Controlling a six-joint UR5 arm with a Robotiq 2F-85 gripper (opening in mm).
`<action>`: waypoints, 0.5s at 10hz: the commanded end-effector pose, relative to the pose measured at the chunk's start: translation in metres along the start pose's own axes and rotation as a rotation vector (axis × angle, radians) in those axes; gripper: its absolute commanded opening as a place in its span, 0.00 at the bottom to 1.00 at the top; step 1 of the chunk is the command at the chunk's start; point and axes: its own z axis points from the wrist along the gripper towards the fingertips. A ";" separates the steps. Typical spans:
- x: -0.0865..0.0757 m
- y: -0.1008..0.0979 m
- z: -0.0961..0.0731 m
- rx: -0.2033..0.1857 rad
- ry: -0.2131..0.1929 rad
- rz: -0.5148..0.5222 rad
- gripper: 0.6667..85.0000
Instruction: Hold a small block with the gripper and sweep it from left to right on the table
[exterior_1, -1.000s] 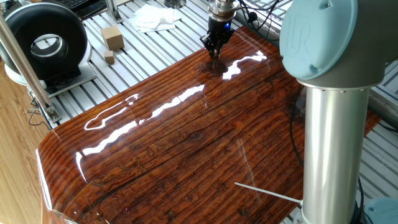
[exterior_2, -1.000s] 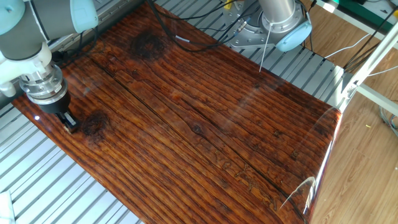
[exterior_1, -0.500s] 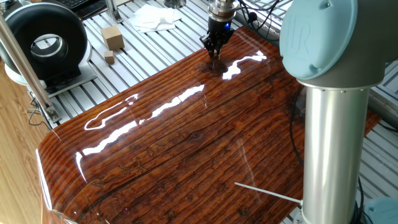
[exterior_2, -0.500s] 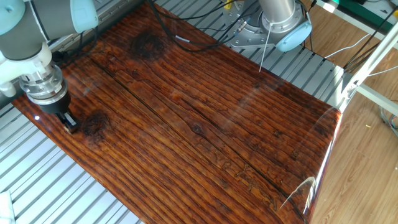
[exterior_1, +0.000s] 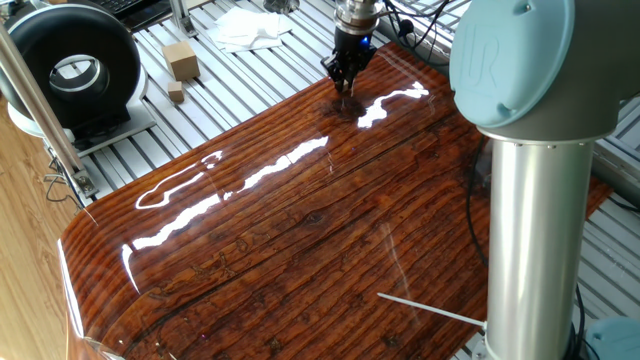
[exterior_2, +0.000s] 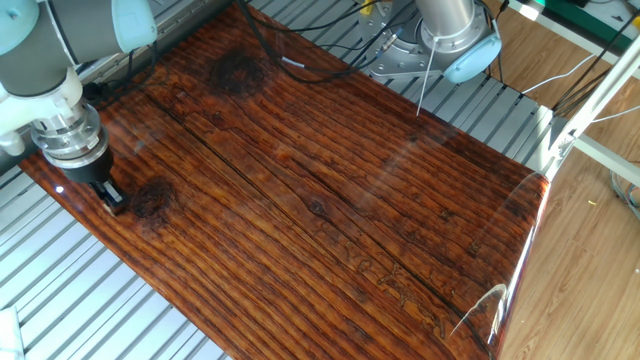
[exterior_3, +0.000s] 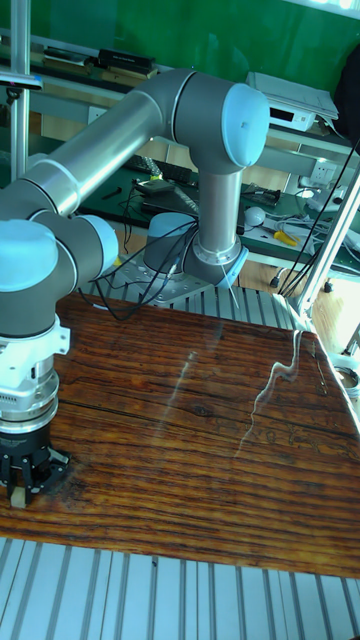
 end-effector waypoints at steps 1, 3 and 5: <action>-0.001 0.001 0.001 -0.008 -0.005 0.008 0.00; -0.001 0.004 0.000 -0.005 -0.006 0.009 0.00; 0.000 0.004 -0.005 -0.012 -0.001 0.010 0.00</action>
